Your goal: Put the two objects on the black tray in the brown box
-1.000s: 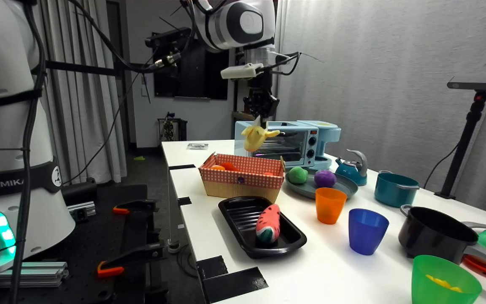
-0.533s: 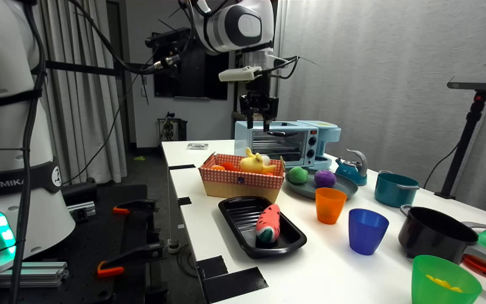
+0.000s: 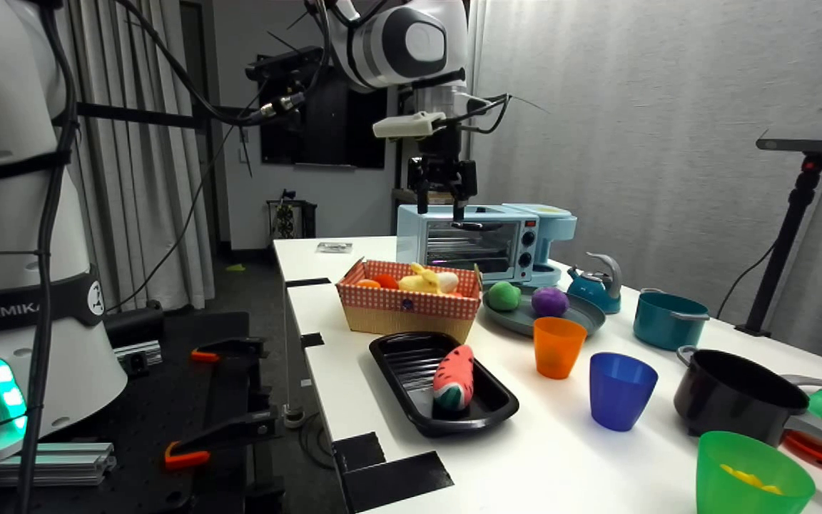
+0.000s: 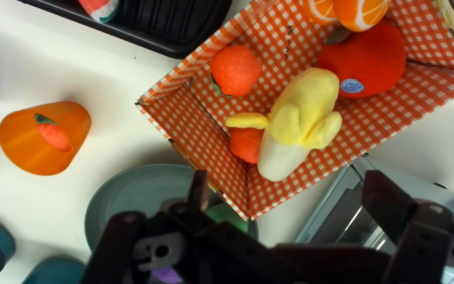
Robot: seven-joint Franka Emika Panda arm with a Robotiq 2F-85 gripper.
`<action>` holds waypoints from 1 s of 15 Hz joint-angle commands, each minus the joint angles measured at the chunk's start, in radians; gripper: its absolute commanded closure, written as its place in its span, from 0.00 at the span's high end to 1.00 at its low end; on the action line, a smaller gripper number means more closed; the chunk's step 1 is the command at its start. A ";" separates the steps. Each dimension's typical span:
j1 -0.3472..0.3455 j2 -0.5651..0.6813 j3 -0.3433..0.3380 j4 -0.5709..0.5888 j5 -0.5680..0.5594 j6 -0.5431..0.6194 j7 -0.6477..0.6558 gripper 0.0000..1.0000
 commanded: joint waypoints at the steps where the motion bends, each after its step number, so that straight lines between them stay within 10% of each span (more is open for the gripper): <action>1: -0.016 -0.033 -0.016 -0.023 0.035 -0.018 -0.026 1.00; 15: -0.100 -0.077 -0.112 -0.146 0.073 0.002 -0.026 1.00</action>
